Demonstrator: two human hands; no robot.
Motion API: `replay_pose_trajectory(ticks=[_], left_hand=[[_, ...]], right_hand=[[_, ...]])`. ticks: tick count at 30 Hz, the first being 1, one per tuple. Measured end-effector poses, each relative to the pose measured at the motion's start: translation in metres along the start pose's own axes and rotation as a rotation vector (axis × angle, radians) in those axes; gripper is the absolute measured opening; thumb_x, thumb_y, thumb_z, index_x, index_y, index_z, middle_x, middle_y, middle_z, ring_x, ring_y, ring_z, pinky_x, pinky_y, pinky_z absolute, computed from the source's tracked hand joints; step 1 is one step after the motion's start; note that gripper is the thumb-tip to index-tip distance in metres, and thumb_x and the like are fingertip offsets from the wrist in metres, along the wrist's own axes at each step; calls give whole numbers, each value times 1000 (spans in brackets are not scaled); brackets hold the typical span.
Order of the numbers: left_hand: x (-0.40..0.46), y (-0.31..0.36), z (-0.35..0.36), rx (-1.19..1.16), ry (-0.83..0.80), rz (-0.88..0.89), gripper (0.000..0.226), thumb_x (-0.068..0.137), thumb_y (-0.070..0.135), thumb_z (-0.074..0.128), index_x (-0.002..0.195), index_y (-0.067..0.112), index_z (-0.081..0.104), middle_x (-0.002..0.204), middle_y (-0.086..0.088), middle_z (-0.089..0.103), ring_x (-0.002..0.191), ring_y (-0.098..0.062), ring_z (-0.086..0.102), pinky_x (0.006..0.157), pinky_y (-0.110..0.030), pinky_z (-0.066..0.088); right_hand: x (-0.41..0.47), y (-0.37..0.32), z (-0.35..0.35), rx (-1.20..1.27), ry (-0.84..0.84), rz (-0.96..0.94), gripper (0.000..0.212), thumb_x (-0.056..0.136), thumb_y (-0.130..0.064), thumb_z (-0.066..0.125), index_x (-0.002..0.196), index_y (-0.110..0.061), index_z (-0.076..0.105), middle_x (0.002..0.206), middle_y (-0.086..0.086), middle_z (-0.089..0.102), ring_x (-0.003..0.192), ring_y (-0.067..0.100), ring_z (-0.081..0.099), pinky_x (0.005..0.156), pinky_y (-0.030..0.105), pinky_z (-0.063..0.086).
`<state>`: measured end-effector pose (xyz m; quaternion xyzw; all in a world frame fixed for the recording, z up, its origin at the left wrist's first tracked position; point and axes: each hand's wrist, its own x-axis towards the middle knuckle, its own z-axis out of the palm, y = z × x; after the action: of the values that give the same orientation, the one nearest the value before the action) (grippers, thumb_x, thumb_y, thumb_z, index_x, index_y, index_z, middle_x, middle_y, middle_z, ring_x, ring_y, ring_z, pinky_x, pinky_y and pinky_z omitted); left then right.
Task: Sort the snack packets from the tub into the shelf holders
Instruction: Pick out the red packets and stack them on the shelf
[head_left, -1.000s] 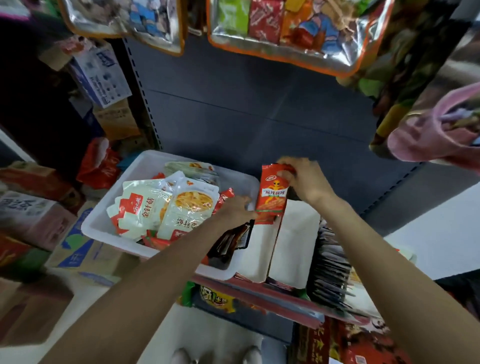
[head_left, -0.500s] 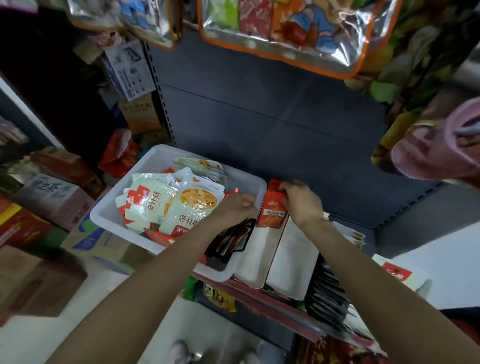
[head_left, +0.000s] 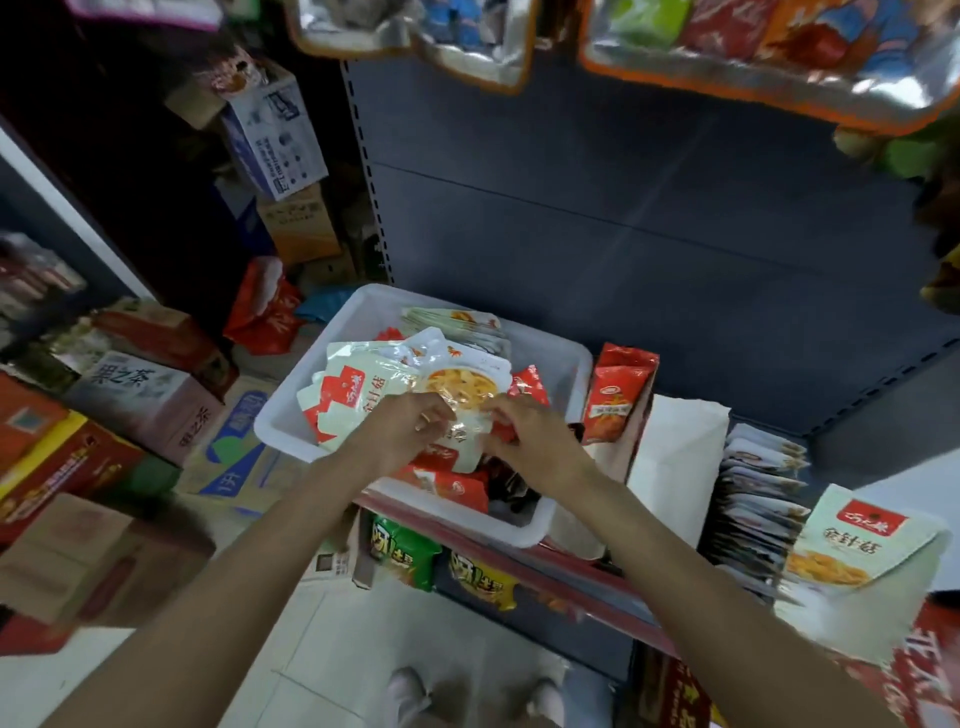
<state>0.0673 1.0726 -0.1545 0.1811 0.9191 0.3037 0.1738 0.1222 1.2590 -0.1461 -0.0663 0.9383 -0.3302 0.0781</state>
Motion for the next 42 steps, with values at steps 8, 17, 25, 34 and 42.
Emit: replay_pose_trajectory(ticks=[8,17,25,34,42], left_hand=[[-11,-41,-12,-166,-197,55,22,83,25,70,102,15,69,96,6,68,84,1,60,73,-8,42],[-7,-38,-23,-254,-151,176,6,89,14,63,87,18,59,76,11,60,76,-5,59,72,-25,44],[11,34,-13,-518,-76,188,18,87,16,66,104,12,60,96,1,62,91,-10,61,77,-12,48],[59,98,33,-336,-112,129,41,90,2,57,130,3,49,130,-13,55,118,-22,54,95,-23,41],[88,114,60,-49,-157,23,42,91,13,49,133,9,48,129,-10,57,117,-28,53,99,-39,44]], right_hand=[[11,-13,36,-50,-151,42,19,81,-12,71,71,-20,58,90,4,61,86,19,58,83,41,48],[12,-39,17,450,228,188,8,84,-21,69,83,-17,62,88,5,68,83,15,65,73,28,52],[-13,-33,-48,551,525,118,15,85,-7,65,80,-21,63,83,-5,66,75,0,64,69,16,51],[-46,7,-121,144,719,128,6,92,-20,58,93,-14,58,86,-7,61,79,7,59,67,14,45],[-32,39,-125,-31,448,135,12,95,-18,54,101,-11,60,97,6,67,87,22,63,75,33,50]])
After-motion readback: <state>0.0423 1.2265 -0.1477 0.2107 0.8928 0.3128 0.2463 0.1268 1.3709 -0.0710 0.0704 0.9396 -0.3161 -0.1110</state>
